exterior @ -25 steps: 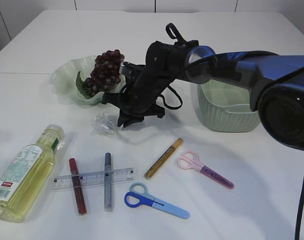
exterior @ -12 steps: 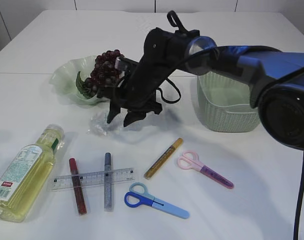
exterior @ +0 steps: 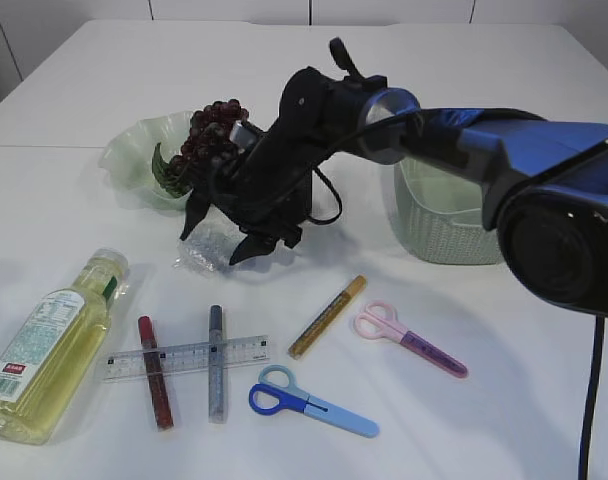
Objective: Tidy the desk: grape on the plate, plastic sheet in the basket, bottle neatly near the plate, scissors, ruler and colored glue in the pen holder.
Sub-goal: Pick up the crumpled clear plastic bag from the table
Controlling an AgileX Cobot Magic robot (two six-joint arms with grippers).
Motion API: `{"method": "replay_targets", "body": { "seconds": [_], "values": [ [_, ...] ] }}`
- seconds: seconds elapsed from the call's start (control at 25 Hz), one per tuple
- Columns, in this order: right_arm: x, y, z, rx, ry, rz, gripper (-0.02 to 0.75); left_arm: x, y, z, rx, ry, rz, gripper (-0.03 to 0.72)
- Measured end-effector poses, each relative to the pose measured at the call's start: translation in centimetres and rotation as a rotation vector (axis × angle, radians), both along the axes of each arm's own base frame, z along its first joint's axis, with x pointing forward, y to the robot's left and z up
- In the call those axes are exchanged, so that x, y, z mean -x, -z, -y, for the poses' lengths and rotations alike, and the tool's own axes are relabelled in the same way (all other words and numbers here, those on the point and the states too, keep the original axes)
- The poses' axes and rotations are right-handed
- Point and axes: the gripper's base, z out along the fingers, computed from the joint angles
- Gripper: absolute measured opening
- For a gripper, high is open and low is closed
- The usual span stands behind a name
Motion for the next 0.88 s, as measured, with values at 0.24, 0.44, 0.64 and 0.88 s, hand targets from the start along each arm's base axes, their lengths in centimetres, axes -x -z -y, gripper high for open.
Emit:
{"method": "replay_targets", "body": {
  "seconds": [0.24, 0.44, 0.64, 0.88],
  "values": [
    [0.5, 0.3, -1.8, -0.001, 0.088, 0.014, 0.575, 0.0, 0.0, 0.0, 0.000, 0.000, 0.002, 0.372],
    [0.4, 0.5, -1.8, 0.043, 0.139, 0.028, 0.537, 0.0, 0.0, 0.0, 0.000, 0.000, 0.002, 0.372],
    [0.3, 0.7, -1.5, 0.074, 0.173, 0.029, 0.380, 0.0, 0.0, 0.0, 0.000, 0.000, 0.002, 0.372],
    [0.2, 0.7, -1.3, 0.088, 0.193, 0.028, 0.166, 0.0, 0.0, 0.0, 0.000, 0.000, 0.002, 0.372]
  ]
}}
